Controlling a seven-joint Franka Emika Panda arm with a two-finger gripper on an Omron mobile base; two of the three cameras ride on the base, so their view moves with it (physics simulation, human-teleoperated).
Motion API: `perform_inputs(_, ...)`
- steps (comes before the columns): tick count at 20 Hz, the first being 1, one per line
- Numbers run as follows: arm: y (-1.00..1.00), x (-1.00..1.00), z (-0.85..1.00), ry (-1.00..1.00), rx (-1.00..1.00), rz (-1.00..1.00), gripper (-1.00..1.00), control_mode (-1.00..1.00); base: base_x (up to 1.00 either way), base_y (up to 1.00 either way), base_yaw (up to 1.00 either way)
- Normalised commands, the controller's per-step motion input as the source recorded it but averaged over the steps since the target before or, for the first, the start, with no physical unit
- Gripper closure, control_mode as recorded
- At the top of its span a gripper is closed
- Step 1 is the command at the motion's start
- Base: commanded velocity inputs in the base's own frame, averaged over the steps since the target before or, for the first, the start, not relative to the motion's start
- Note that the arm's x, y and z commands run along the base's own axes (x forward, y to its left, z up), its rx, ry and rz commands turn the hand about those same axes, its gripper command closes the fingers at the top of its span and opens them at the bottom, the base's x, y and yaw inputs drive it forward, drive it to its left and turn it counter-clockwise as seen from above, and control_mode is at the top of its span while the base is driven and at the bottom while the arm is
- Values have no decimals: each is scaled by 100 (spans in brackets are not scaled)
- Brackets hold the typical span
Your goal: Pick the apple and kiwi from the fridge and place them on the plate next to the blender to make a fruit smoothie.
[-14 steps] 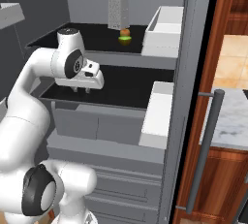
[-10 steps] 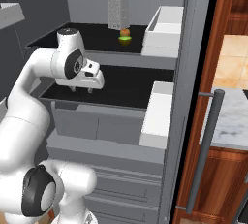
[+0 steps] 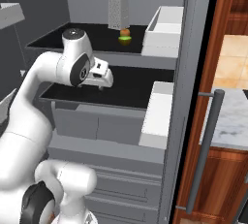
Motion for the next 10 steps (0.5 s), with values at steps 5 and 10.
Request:
perform_inputs(5,-34,-8,66,-40,8,-8,-100,-100,0,0,0)
perform_inputs(10,-16,5,83,-36,4,-6,-100,-100,0,0,0)
